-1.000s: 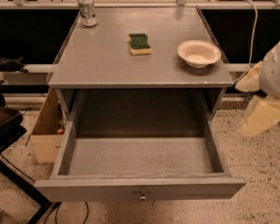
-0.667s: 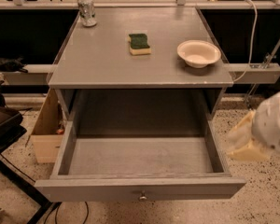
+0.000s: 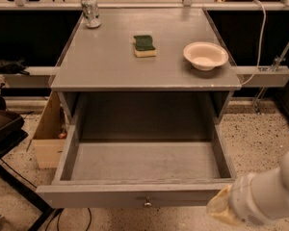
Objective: Close top drawer
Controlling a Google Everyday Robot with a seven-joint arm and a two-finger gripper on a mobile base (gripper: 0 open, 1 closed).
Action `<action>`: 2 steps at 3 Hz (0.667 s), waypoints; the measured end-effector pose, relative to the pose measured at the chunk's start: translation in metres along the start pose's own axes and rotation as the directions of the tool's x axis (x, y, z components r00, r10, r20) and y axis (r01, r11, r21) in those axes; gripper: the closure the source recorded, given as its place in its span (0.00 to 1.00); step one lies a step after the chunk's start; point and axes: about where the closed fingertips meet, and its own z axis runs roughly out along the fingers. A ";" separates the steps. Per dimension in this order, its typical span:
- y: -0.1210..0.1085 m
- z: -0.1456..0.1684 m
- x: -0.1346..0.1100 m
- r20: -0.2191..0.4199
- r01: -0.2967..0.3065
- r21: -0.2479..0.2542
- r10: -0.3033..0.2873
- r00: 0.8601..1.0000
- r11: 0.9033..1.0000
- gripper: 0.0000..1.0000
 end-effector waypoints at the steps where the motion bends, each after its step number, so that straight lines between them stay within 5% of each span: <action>1: 0.021 0.085 0.034 -0.004 -0.055 -0.081 0.055 0.998 0.995 1.00; 2: 0.018 0.137 0.050 0.003 -0.117 -0.096 0.118 0.993 0.988 1.00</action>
Offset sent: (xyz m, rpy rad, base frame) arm -0.0051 0.0286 -0.2136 0.0925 0.1642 -0.1357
